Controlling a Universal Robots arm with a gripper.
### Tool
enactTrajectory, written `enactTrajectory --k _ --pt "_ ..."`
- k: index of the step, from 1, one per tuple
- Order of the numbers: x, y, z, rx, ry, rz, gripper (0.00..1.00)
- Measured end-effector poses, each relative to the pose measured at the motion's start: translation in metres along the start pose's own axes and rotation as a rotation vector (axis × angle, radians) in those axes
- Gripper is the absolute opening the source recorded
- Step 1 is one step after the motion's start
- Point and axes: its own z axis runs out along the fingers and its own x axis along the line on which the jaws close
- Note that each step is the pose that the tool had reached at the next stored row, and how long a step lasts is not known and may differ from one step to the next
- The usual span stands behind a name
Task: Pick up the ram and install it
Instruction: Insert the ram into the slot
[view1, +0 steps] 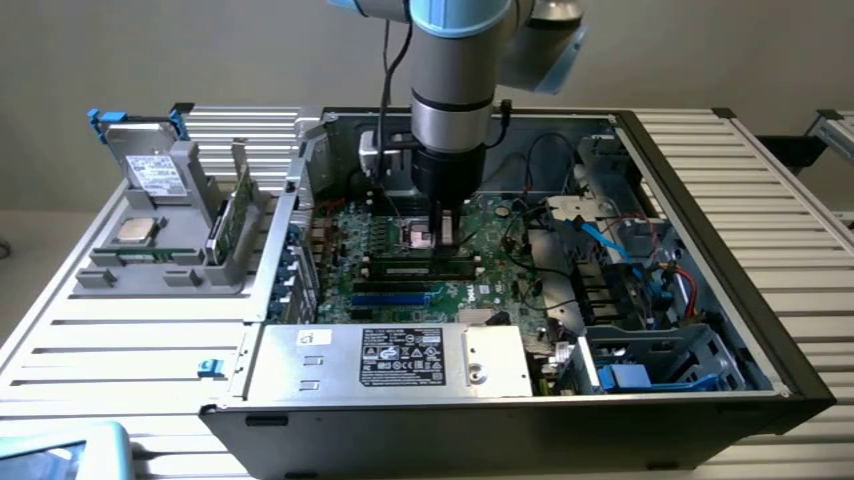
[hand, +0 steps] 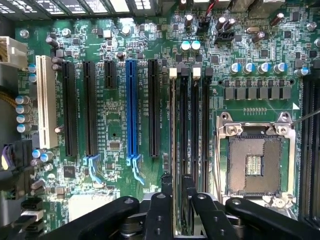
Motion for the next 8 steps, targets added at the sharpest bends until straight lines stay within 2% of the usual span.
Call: enactTrajectory --k 5,8 --pt "0.001 -0.0049 -0.0207 -0.003 0.0002 0.0 0.23" --pt "0.001 -0.0053 -0.0212 -0.0033 -0.0001 0.0 0.23"
